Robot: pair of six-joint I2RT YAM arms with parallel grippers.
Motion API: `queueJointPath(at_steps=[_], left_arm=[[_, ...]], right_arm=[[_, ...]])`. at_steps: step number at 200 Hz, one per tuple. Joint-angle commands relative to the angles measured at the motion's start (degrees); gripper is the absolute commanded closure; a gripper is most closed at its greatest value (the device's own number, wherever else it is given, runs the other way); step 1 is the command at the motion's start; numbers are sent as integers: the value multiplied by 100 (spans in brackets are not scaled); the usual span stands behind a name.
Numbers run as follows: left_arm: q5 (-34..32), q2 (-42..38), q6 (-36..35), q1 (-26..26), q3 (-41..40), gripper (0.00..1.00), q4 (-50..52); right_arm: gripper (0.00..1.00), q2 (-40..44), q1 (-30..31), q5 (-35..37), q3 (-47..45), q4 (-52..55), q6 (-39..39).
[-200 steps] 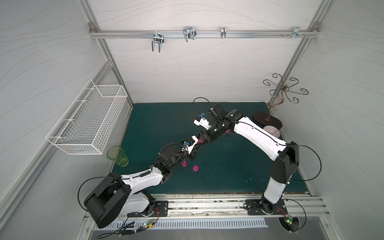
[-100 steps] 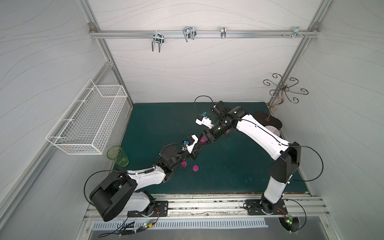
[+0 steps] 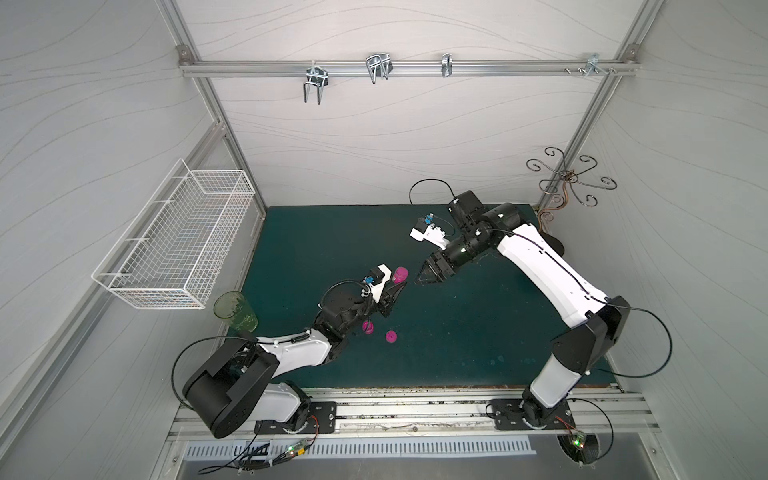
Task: Close the paint jar lid
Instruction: Close the lid on the paint jar, then screw the lid onto the paint jar.
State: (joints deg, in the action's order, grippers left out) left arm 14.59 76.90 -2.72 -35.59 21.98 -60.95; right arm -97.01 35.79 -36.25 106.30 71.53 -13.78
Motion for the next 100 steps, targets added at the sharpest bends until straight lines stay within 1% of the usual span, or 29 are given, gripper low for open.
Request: queueJointPath(at_steps=[1, 21, 40, 62, 73, 100], left_arm=[[692, -217, 258, 156, 117, 100, -168], [1006, -309, 306, 193, 149, 100, 47], [1110, -319, 298, 208, 141, 100, 128], [1168, -299, 315, 220, 123, 100, 119], [1186, -298, 314, 222, 131, 100, 126], [1244, -295, 314, 228, 160, 100, 142]], right_arm=[[27, 280, -6, 174, -118, -56, -1308], [26, 380, -11, 54, -363, -399, -2288], [27, 135, 2, -76, -146, -180, -2991], [30, -350, 7, -43, 346, 256, -3356], [33, -582, 29, -4, 585, 481, -3491], [36, -822, 131, -55, 688, 546, -3647]])
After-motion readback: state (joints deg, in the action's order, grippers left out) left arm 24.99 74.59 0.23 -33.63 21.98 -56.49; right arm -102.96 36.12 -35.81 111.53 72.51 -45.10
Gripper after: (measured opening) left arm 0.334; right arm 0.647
